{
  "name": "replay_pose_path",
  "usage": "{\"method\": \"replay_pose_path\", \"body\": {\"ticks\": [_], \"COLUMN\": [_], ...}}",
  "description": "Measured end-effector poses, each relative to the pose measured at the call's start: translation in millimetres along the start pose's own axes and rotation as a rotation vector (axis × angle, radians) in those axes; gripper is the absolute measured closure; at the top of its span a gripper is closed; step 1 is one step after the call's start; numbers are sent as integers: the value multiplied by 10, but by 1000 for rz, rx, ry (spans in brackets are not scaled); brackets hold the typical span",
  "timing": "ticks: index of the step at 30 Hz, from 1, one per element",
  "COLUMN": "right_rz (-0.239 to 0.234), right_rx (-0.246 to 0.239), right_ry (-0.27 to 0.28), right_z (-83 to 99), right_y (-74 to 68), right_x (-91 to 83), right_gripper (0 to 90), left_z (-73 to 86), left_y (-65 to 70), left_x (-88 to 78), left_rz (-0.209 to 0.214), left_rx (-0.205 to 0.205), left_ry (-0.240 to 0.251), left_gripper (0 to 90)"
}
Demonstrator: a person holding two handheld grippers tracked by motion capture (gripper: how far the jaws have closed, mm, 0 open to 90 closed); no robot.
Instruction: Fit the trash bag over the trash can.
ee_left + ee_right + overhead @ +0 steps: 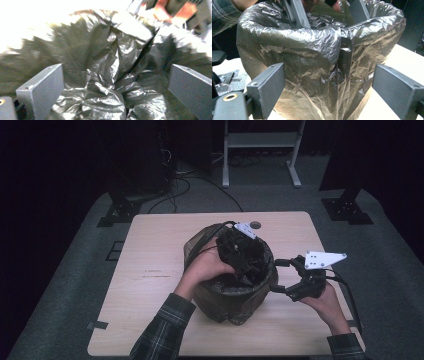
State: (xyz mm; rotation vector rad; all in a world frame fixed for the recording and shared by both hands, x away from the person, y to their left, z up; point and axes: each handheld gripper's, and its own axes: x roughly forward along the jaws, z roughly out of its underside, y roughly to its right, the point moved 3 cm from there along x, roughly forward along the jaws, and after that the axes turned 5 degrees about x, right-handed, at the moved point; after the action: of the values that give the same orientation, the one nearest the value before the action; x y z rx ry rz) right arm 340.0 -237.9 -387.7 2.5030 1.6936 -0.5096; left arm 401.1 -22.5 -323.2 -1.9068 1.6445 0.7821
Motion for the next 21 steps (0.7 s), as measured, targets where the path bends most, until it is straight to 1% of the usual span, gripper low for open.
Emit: {"method": "replay_pose_path", "body": {"ticks": [1, 2, 4, 5, 6, 7, 8, 9, 10, 11, 12, 13, 14, 15, 16, 17, 18, 19, 20, 21], "right_rz": [0, 2, 11, 14, 18, 22, 21, 24, 28, 32, 32, 38, 43, 43, 51, 51, 58, 62, 66, 66], "right_rx": [0, -2, -3, 0, 2, 2, 2, 5, 7, 8, 8, 12, 14, 14, 15, 15, 22, 24, 25, 25], "right_ry": [0, 1, -5, -9, -15, -15, -15, -19, -21, -20, -20, -21, -24, -24, -24, -24, -24, -26, -25, -25], "right_z": [0, -2, 2, 8, 15, 22, 29, 36, 44, 51, 51, 68, 78, 78, 97, 97, 122, 136, 152, 152], "right_y": [0, 0, -2, -3, 0, 1, 1, 1, 2, 3, 3, 7, 9, 9, 14, 14, 16, 15, 16, 16], "right_x": [0, -6, -24, -31, -36, -42, -51, -61, -72, -85, -85, -113, -128, -128, -161, -161, -200, -223, -245, -245], "right_gripper": [102, 102, 102, 102, 102, 102, 102, 102, 102, 102, 102, 102, 102, 102, 102, 102, 102, 102, 102, 102], "left_z": [0, 0, -1, 5, 5, 25, 39, 39, 75, 94, 94, 114, 158, 158, 208, 208, 236, 301, 301, 341], "left_y": [0, 2, 12, 36, 36, 61, 74, 74, 101, 114, 114, 127, 147, 147, 164, 164, 177, 201, 201, 217], "left_x": [0, -49, -153, -250, -250, -342, -386, -386, -476, -523, -523, -570, -662, -662, -757, -757, -805, -902, -902, -946], "left_rz": [0, -1, -2, -1, -1, -7, -13, -13, -19, -25, -25, -30, -39, -39, -49, -49, -51, -63, -63, -63], "left_rx": [0, 1, 0, 1, 1, 11, 16, 16, 16, 20, 20, 23, 23, 23, 20, 20, 15, 11, 11, 8], "left_ry": [0, 15, 55, 90, 90, 108, 115, 115, 133, 140, 140, 150, 164, 164, 184, 184, 198, 218, 218, 224], "left_gripper": [0, 0, 0, 0, 0, 0, 0, 0, 0, 0, 0, 0, 0, 0, 0, 0, 0, 0, 0, 0]}}
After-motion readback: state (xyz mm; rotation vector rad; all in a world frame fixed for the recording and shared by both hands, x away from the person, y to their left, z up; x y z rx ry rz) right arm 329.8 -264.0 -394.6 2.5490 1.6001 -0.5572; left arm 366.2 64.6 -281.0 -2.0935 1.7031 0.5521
